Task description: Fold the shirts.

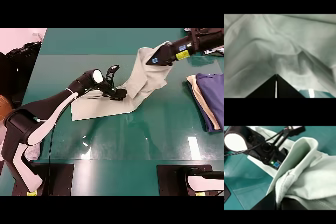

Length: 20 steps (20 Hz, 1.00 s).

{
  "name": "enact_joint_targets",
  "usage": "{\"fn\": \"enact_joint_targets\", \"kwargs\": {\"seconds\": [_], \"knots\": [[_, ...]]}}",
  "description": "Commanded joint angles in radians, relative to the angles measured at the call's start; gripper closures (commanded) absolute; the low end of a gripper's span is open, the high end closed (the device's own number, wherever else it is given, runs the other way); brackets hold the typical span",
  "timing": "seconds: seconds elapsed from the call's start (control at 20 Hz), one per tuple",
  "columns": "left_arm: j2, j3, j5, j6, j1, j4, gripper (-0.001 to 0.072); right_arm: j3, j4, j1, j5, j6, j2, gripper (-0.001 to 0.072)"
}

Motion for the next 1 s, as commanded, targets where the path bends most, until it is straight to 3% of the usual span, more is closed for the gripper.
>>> {"fn": "enact_joint_targets", "kwargs": {"seconds": [0.0,0.2,0.4,0.45,0.5,0.55,0.65,0.75,0.95], "knots": [[0.034,0.040,-0.095,0.006,0.056,0.084,0.0684,0.008,0.001,0.076,-0.051,-0.022,-0.005,0.0696],[0.188,0.080,-0.158,0.024,0.224,0.182,0.0684,0.008,0.009,0.206,-0.111,-0.060,-0.069,0.0694],[0.349,0.103,-0.200,0.060,0.425,0.201,0.0683,0.010,0.153,0.406,-0.292,-0.224,-0.221,0.0691],[0.383,0.103,-0.208,0.060,0.470,0.201,0.0683,0.018,0.158,0.457,-0.365,-0.248,-0.266,0.0570],[0.410,0.103,-0.217,0.060,0.508,0.201,0.0683,0.043,0.158,0.498,-0.415,-0.254,-0.309,0.0288],[0.432,0.103,-0.231,0.060,0.542,0.201,0.0683,0.084,0.157,0.529,-0.431,-0.254,-0.354,0.0117],[0.465,0.104,-0.273,0.061,0.597,0.201,0.0683,0.167,0.147,0.545,-0.392,-0.253,-0.412,0.0122],[0.481,0.104,-0.331,0.086,0.633,0.201,0.0683,0.176,0.111,0.509,-0.344,-0.200,-0.407,0.0184],[0.481,0.095,-0.458,0.138,0.650,0.224,0.0683,-0.019,0.034,0.339,-0.295,-0.125,-0.288,0.0185]]}}
